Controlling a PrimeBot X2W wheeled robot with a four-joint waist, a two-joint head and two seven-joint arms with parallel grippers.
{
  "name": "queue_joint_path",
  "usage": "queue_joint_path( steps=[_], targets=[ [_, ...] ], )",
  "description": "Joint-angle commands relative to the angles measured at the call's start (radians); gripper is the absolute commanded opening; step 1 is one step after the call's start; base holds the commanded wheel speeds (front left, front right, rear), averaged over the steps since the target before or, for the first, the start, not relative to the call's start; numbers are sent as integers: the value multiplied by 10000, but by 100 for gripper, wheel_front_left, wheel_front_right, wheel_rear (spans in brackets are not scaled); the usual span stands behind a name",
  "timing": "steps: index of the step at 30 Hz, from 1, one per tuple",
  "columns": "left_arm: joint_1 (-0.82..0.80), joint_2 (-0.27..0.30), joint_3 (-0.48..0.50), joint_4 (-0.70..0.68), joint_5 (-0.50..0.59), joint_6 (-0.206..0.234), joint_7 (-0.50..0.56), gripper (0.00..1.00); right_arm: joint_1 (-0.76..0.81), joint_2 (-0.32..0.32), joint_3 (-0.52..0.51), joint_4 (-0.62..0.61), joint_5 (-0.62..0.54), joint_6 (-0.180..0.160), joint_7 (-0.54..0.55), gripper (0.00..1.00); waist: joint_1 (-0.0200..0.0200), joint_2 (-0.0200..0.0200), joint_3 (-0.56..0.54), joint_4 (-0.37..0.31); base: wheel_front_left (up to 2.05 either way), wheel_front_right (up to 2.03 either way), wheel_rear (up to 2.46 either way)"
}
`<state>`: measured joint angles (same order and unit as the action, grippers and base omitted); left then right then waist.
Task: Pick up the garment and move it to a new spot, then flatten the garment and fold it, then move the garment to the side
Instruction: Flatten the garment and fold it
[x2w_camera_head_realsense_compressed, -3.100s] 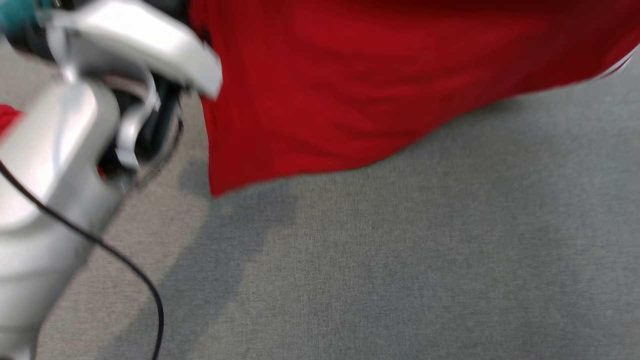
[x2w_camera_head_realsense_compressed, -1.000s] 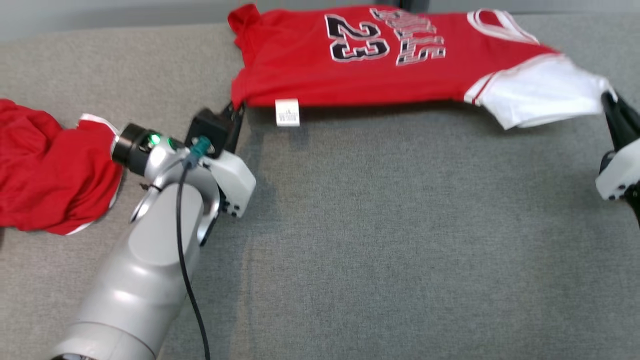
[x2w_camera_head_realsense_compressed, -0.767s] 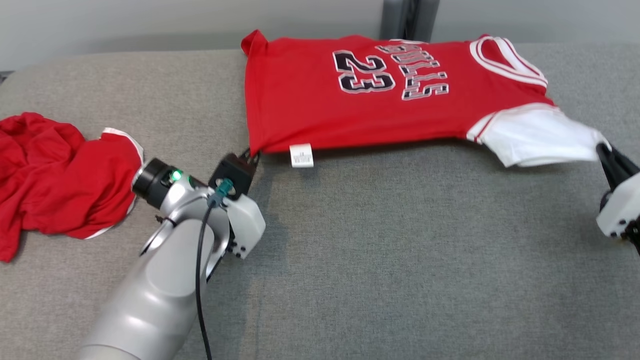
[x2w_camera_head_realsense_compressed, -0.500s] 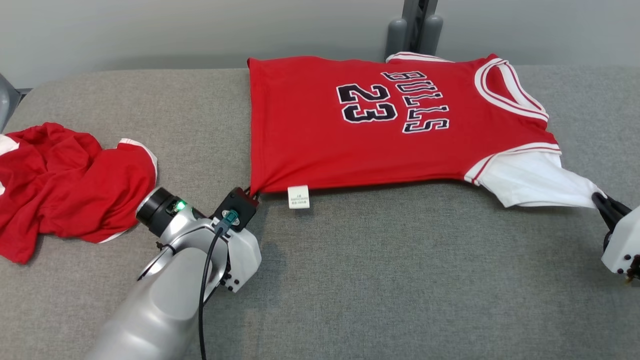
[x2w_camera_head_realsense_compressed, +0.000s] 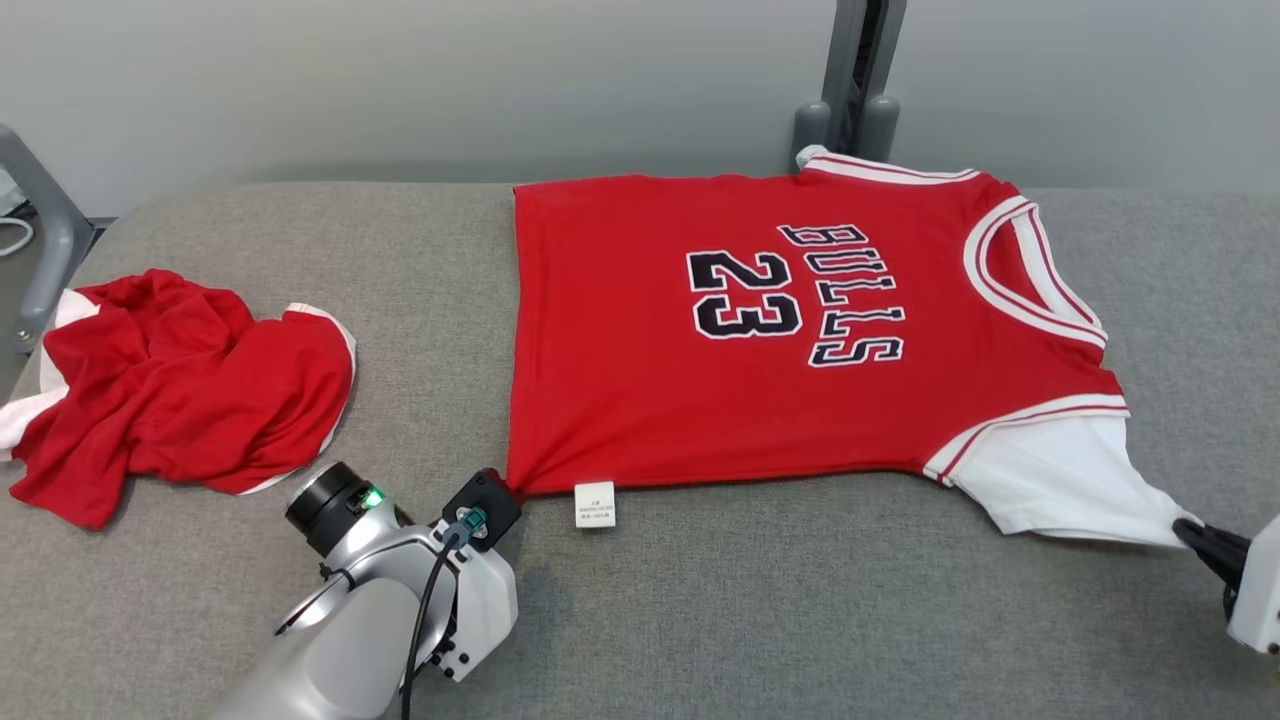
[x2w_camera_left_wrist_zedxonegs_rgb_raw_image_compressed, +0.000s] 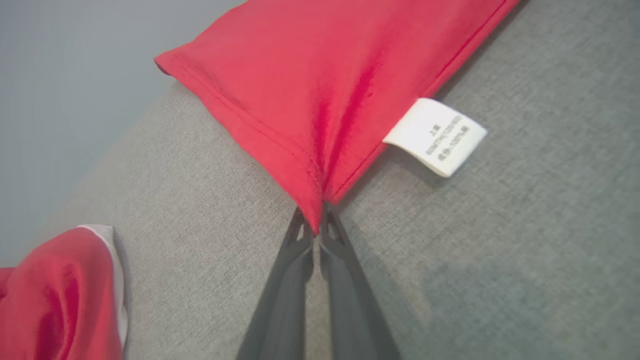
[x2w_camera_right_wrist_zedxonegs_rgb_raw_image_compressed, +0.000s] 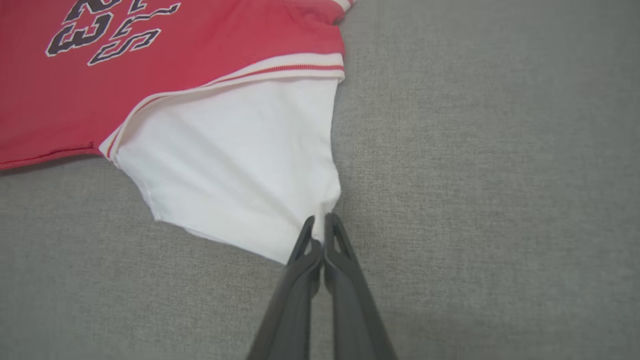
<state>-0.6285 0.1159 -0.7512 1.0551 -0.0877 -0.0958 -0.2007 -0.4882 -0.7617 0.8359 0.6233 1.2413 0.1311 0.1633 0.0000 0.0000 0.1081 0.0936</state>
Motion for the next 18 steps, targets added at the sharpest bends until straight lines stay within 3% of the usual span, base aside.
queue_joint_path(
  steps=[1,11,18],
  targets=[
    [121,141,2,-22,2,1,64,0,195,-241,7,-38,84,-6,81,0,0,0,-56,47,0,0,0],
    [909,720,-363,-1299,-226,-179,1185,0,1526,-1814,89,-2026,1476,-6,1058,0,0,0,-208,168,0,0,0],
    [1831,1570,-428,-3396,-710,-258,2520,0,2246,-2559,40,-2981,2281,-6,1698,0,0,0,-253,192,0,0,0]
  ],
)
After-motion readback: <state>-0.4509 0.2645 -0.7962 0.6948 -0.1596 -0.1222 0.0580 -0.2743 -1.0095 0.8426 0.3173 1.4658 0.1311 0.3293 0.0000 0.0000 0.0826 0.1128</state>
